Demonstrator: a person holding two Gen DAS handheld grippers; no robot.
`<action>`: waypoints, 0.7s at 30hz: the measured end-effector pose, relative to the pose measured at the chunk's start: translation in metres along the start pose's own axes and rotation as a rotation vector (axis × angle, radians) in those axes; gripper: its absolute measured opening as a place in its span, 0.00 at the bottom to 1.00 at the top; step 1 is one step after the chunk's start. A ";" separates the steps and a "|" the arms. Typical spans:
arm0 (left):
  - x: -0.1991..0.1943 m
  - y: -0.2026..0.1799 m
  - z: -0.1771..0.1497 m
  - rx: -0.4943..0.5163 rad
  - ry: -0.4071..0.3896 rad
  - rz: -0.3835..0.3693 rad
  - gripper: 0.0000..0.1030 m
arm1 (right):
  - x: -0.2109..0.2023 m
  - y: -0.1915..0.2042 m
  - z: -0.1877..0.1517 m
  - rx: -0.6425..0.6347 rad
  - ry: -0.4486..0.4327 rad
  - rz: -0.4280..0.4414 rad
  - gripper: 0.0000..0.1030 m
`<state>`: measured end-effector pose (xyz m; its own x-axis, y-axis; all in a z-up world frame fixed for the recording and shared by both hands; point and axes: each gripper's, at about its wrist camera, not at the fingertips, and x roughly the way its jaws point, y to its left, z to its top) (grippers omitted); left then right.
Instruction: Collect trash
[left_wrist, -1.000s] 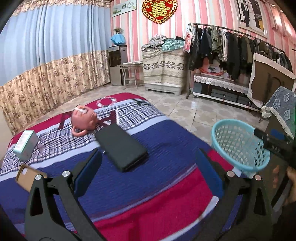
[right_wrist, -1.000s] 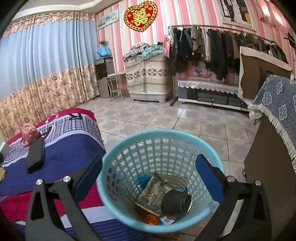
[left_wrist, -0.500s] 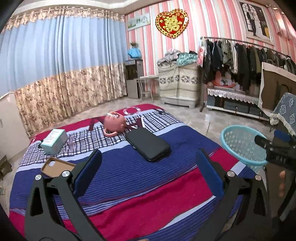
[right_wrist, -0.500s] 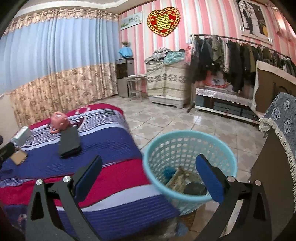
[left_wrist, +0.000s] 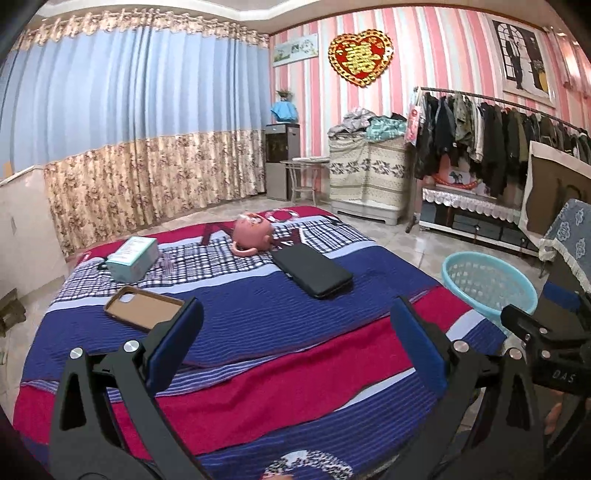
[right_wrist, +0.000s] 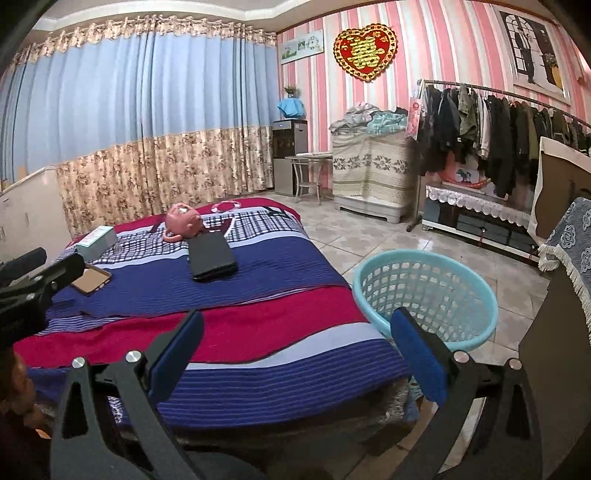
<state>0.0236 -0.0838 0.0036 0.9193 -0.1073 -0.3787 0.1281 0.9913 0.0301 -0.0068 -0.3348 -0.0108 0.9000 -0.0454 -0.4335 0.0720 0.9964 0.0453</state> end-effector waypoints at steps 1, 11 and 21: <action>-0.002 0.002 -0.001 -0.004 -0.003 0.007 0.95 | -0.003 0.002 -0.001 -0.004 -0.006 0.004 0.96; -0.006 0.015 -0.007 -0.042 -0.003 0.027 0.95 | -0.015 0.007 -0.006 -0.025 -0.047 0.020 0.96; -0.003 0.012 -0.008 -0.037 0.002 0.027 0.95 | -0.012 0.006 -0.007 -0.021 -0.051 0.025 0.96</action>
<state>0.0190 -0.0711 -0.0021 0.9214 -0.0806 -0.3802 0.0896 0.9960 0.0058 -0.0201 -0.3280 -0.0113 0.9222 -0.0240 -0.3860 0.0411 0.9985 0.0361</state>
